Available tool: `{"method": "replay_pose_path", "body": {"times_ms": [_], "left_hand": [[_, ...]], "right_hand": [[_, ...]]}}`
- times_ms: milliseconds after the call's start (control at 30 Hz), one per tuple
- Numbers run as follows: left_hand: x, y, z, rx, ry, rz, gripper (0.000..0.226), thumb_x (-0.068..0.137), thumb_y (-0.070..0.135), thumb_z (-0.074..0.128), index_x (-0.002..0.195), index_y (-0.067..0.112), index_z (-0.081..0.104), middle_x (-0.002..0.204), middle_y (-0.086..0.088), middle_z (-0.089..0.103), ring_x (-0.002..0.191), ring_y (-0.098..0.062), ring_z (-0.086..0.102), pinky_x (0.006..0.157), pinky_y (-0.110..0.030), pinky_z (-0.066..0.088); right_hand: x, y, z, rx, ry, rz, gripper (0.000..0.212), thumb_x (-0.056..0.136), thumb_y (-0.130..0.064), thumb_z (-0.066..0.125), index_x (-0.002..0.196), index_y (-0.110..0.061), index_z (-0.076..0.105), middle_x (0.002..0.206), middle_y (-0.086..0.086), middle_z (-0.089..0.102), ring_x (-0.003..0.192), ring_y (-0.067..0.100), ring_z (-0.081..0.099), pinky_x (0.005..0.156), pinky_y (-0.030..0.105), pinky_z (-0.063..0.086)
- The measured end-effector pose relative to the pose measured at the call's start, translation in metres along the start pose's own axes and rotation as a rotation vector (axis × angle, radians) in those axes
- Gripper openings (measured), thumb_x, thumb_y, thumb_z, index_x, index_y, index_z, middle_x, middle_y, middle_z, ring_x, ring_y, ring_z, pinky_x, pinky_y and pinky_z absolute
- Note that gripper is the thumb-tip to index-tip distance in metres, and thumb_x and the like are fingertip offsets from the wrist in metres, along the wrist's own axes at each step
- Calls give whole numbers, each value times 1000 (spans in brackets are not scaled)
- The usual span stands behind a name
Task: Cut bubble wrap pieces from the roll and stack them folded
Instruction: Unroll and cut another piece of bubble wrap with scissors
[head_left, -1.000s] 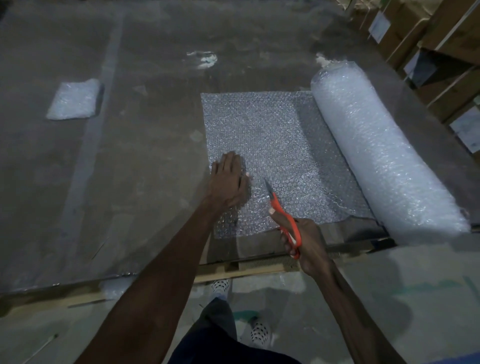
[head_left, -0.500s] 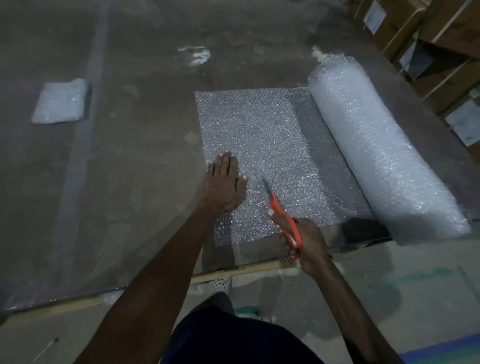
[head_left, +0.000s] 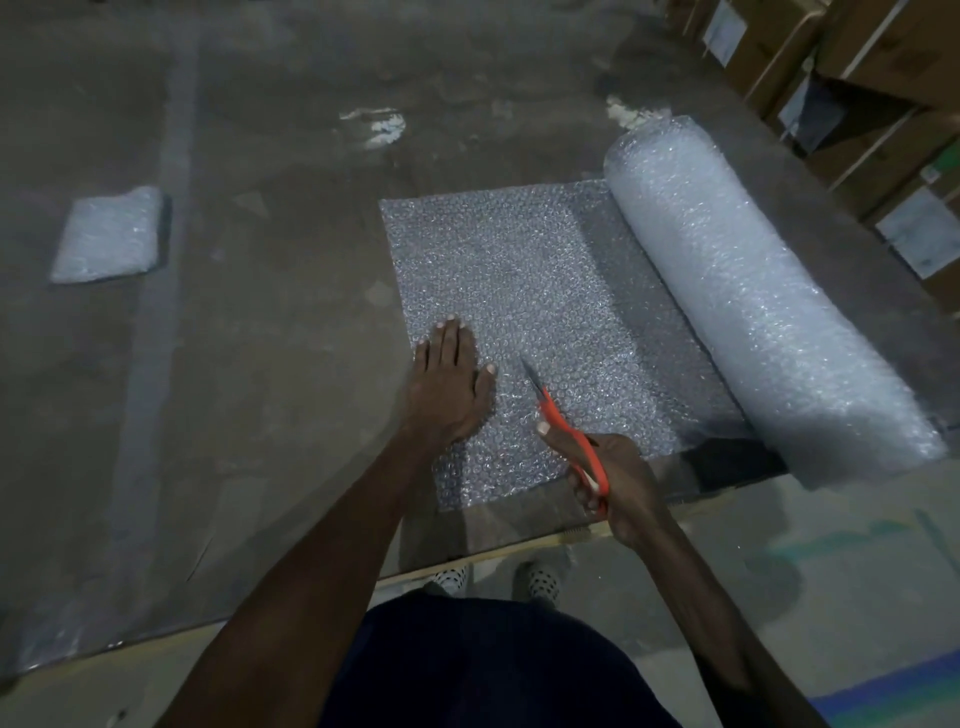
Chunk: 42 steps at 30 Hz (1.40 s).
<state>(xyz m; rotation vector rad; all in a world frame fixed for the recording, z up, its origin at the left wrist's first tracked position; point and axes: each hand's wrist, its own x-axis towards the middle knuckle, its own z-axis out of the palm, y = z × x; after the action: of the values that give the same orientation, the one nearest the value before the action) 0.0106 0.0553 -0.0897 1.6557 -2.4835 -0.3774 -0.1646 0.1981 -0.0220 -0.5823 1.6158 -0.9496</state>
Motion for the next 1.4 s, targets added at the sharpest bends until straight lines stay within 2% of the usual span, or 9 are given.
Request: {"method": "replay_pose_path", "body": {"times_ms": [167, 300, 367, 433, 633, 800, 1000, 1100, 1400], "left_hand": [[-1, 2, 0, 6, -6, -18, 74, 100, 51, 12, 158, 4, 13, 167, -15, 8, 154, -29, 3, 124, -46, 4], [-2, 4, -3, 1, -15, -18, 75, 100, 52, 11, 159, 5, 12, 167, -15, 6, 154, -28, 0, 124, -45, 2], [-2, 5, -4, 1, -15, -20, 75, 100, 52, 11, 159, 5, 13, 167, -14, 6, 154, -28, 0, 124, -45, 2], [-2, 4, -5, 11, -16, -19, 75, 100, 52, 11, 158, 5, 13, 167, -15, 7, 154, -29, 2, 124, -45, 4], [-3, 5, -5, 22, -27, -18, 74, 101, 51, 11, 159, 5, 10, 167, -15, 5, 154, -28, 0, 125, -45, 4], [-3, 4, -5, 23, -21, -12, 73, 102, 51, 13, 159, 5, 10, 167, -15, 5, 154, -29, 1, 125, -46, 5], [-2, 5, -5, 20, -26, -21, 71, 104, 51, 15, 159, 5, 9, 167, -14, 2, 154, -28, -1, 124, -44, 1], [-2, 5, -5, 27, -16, -21, 68, 107, 47, 21, 159, 5, 9, 167, -14, 2, 154, -27, -1, 123, -43, 0], [-4, 4, -4, 12, -5, -14, 70, 105, 50, 17, 159, 6, 11, 167, -14, 5, 154, -28, 1, 124, -44, 3]], "right_hand": [[4, -3, 1, -3, -26, 22, 42, 77, -43, 86, 83, -5, 68, 53, 7, 55, 37, 12, 42, 37, 19, 30], [6, -1, 1, 9, -49, -2, 38, 79, -36, 86, 71, -8, 62, 51, 5, 54, 35, 10, 41, 36, 18, 31], [7, 0, 1, 12, -57, -13, 37, 80, -34, 86, 74, -6, 62, 52, 6, 53, 35, 10, 40, 35, 18, 31], [8, 1, 1, 4, -61, -15, 38, 80, -36, 86, 77, -6, 63, 52, 6, 54, 36, 10, 41, 36, 19, 31], [15, -7, 0, -13, -75, -19, 42, 75, -47, 86, 72, -10, 66, 55, 8, 56, 39, 14, 43, 41, 22, 33], [18, -7, -1, -9, -86, -17, 39, 77, -41, 87, 77, -8, 67, 54, 7, 57, 37, 12, 43, 39, 20, 33], [19, -3, 0, -7, -86, -23, 38, 78, -40, 86, 68, -11, 64, 52, 5, 55, 37, 11, 42, 40, 20, 33], [22, -8, 2, -5, -78, -17, 38, 77, -42, 86, 71, -10, 66, 54, 6, 57, 38, 12, 43, 39, 20, 34], [31, -11, 6, -19, -77, -16, 42, 74, -41, 89, 79, -5, 69, 59, 11, 57, 39, 12, 44, 39, 20, 34]]}}
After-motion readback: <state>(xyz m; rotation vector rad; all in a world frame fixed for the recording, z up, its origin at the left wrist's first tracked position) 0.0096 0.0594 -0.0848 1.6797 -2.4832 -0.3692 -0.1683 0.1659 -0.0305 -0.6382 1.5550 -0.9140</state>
